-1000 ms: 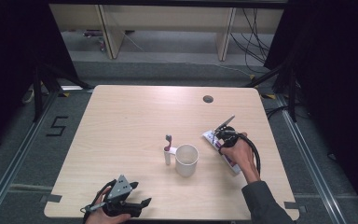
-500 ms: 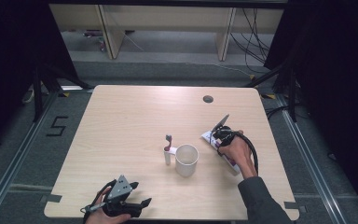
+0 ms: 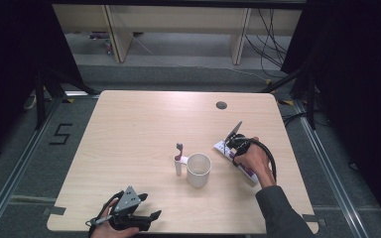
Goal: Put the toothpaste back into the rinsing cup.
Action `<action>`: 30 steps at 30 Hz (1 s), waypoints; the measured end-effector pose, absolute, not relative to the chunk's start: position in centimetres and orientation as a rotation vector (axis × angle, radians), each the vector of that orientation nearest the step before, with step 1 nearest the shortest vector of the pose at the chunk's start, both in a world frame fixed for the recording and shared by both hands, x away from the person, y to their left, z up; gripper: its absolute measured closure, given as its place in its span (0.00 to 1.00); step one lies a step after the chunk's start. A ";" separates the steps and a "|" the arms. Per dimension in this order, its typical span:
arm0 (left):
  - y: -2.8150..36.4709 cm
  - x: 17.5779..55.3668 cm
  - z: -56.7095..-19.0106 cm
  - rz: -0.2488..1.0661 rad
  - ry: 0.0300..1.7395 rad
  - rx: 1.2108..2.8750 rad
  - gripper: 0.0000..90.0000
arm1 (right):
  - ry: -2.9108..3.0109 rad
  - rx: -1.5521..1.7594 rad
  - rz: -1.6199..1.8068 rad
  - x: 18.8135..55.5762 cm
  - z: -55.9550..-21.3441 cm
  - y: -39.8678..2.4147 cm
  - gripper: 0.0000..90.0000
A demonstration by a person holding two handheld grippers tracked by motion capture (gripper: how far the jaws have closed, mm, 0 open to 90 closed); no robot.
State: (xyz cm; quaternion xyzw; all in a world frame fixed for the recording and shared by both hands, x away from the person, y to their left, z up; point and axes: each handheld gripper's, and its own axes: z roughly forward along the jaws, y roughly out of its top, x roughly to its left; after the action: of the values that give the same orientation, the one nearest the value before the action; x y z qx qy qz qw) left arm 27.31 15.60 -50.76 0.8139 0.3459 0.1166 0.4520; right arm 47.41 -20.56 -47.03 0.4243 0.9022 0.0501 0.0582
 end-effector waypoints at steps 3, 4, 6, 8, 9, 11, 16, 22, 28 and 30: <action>15.6 27.3 -50.7 0.287 0.859 2.011 0.29 | 2.749 1.263 0.186 47.4 -47.0 -21.1 0.85; 15.7 27.3 -50.6 0.290 0.862 2.031 0.29 | 2.739 1.290 0.204 47.2 -46.9 -21.1 0.85; 15.7 27.3 -50.7 0.290 0.860 2.025 0.29 | 2.736 1.305 0.242 47.1 -46.6 -21.5 0.85; 15.7 27.3 -50.6 0.290 0.862 2.029 0.29 | 2.724 1.295 0.277 47.0 -46.3 -21.8 0.85; 15.7 27.3 -50.6 0.290 0.862 2.028 0.29 | 2.715 1.300 0.313 46.9 -46.0 -22.0 0.85; 15.7 27.3 -50.6 0.290 0.861 2.026 0.29 | 2.700 1.311 0.374 46.6 -45.6 -22.2 0.85; 15.7 27.3 -50.6 0.289 0.861 2.026 0.29 | 2.663 1.285 0.552 46.0 -44.2 -22.8 0.85; 15.7 27.4 -50.7 0.290 0.859 2.017 0.29 | 2.578 1.285 0.748 45.1 -42.6 -22.7 0.85; 15.7 27.4 -50.7 0.287 0.858 2.000 0.29 | 2.461 1.146 1.078 44.3 -41.1 -22.4 0.85; 15.7 27.4 -50.7 0.287 0.857 2.000 0.30 | 2.426 1.166 1.171 43.7 -40.4 -22.0 0.85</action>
State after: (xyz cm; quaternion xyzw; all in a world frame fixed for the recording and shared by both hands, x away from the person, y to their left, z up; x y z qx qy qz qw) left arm 27.37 15.65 -50.74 0.8110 0.3474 0.1163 0.4562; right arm 43.69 -22.01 -40.42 0.3950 0.8221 0.3969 0.1031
